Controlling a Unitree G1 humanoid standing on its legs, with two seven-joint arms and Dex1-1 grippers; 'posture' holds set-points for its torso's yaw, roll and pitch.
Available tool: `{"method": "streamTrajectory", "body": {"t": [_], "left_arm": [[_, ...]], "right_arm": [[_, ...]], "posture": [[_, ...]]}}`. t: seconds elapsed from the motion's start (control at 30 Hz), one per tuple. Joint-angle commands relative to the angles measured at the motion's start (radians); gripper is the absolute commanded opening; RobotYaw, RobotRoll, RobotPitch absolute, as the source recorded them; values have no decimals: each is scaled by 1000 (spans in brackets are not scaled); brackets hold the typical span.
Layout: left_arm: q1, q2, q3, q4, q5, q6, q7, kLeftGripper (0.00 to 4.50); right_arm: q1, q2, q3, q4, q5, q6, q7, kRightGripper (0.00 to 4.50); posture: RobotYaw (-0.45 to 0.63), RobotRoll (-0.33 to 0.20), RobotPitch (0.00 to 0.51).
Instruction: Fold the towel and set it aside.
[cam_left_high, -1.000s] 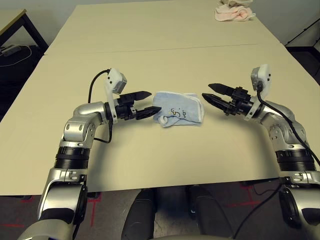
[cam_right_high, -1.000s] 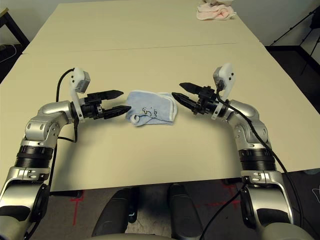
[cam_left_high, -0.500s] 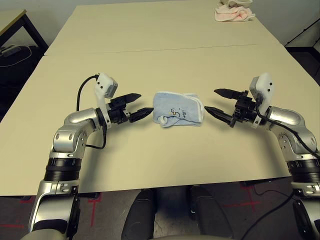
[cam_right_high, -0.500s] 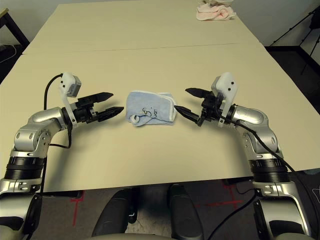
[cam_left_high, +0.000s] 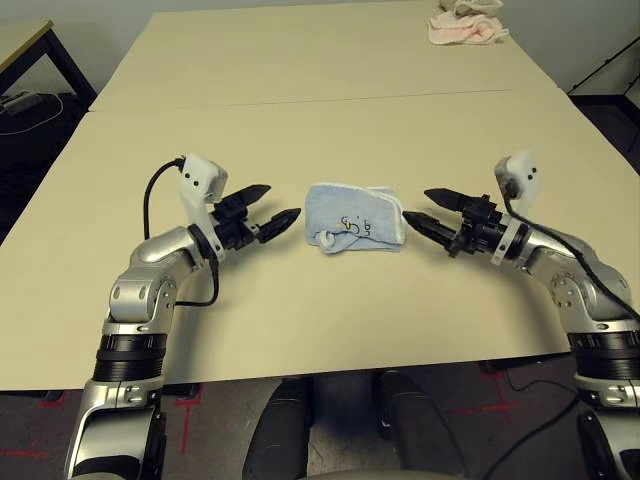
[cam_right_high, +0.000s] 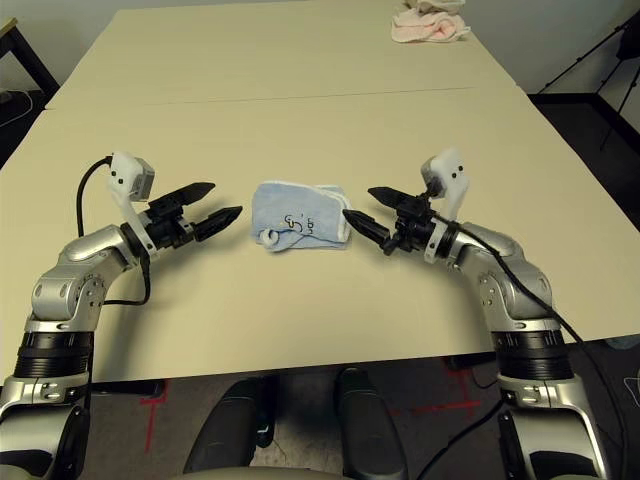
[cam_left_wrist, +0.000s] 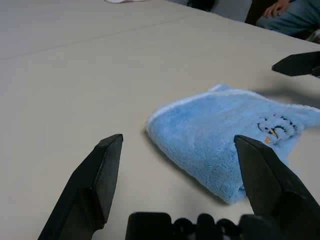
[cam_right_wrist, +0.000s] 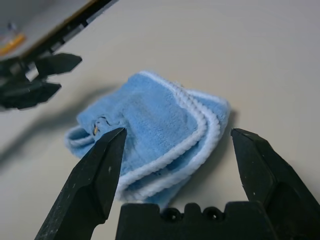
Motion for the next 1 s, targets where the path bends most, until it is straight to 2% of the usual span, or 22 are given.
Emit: {"method": "streamTrajectory", "body": {"t": [0.03,0.1,0.23,0.3,0.4,0.5,0.6,0.8,1.0], "left_arm": [[2,29,-19,34,-3,-35,-69,4500],[-8,37,-20,45,-11,-44,-101,4500],[-27,57,-28,60,-19,-37,-155,4500],[-33,62,-32,69,-12,-41,-166,4500],[-41,64,-37,79,-10,-44,-172,4500],[-46,62,-42,82,-9,-43,-174,4500],[-46,60,-50,75,-8,-41,-174,4500],[-42,64,-59,61,-10,-35,-174,4500],[-26,69,-58,31,-17,-24,-165,4500]], "right_arm": [[-15,-20,-15,-6,17,37,-20,4488],[-13,-49,23,-8,-28,-17,13,4488],[30,-147,164,13,-220,-297,133,4488],[50,-169,191,26,-257,-372,170,4488],[63,-136,146,23,-197,-307,144,4488],[48,-47,29,5,-15,-67,36,4488],[17,-9,-43,36,90,82,-15,4488],[-104,-14,-82,181,151,205,-16,4488],[-211,-30,-58,311,155,301,23,4488]], "posture": [[63,0,136],[64,0,137],[64,0,137],[64,0,137],[63,0,136],[62,0,136],[65,0,137],[88,0,147],[129,0,163]]}}
